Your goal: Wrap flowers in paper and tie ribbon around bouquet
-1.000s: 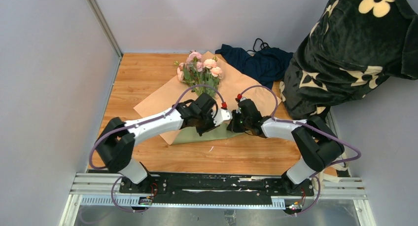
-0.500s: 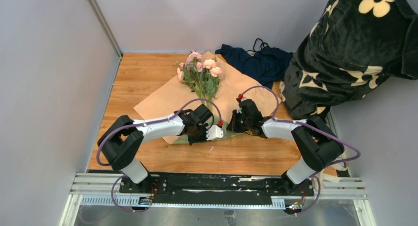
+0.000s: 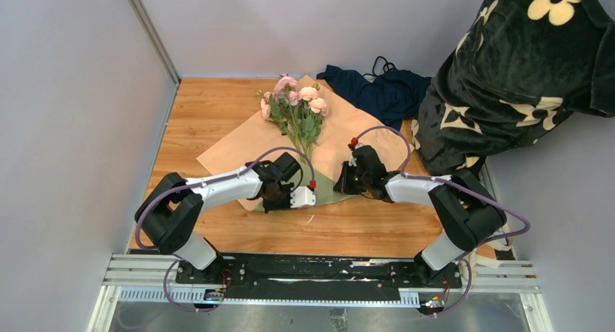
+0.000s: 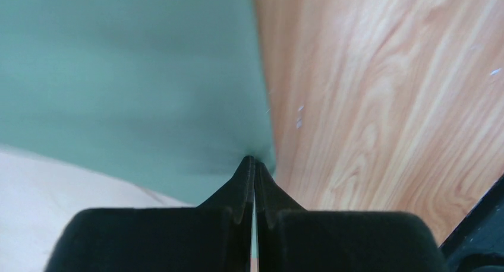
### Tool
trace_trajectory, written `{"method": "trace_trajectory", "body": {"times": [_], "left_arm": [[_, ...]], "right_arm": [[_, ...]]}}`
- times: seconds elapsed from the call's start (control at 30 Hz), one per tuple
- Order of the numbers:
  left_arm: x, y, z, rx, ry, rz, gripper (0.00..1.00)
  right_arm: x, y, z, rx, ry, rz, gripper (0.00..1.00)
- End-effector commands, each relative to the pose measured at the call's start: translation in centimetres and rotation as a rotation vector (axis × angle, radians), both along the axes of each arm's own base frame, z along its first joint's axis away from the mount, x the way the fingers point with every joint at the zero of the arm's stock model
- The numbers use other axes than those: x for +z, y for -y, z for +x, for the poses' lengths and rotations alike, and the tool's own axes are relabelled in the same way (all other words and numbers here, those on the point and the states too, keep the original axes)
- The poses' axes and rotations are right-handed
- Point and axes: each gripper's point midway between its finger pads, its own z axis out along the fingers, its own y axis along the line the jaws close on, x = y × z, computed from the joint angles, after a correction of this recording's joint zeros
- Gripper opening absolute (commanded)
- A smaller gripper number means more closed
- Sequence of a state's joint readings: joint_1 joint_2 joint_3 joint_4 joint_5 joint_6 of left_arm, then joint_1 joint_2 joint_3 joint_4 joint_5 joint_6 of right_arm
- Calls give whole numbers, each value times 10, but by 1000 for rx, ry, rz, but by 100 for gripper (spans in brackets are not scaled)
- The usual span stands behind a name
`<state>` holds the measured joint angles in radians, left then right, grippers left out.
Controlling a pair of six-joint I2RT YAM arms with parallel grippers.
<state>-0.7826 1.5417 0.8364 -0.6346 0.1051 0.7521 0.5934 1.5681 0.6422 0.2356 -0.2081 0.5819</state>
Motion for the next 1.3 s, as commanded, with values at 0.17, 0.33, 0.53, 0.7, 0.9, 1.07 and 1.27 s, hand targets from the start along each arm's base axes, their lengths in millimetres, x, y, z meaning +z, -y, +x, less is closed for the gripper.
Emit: {"method": "trace_trajectory", "body": {"times": [0.17,0.33,0.53,0.7,0.9,1.07,1.27], "left_arm": [[-15,-84,-25,122,-193,187,0],[-15,-99,-50,106,-206,184,0],[-7,-106,-51,101,-138,171,0],[6,-114,-33,103,-27,210,0],[66,-47,-2,137,56,-20,0],[67,14,-22,-26,-35,-96,0],[33,14,10,-9,4,33,0]], "right_arm": [[-54,45,-41,-18,-177,-191,0],[-55,46,-41,-17,-182,-195,0],[-55,45,-40,-7,-186,-199,0],[-54,45,-39,-8,-182,-196,0],[-53,44,-38,-4,-182,-193,0],[-51,44,-37,-7,-179,-193,0],[-49,44,-37,-7,-177,-195,0]]}}
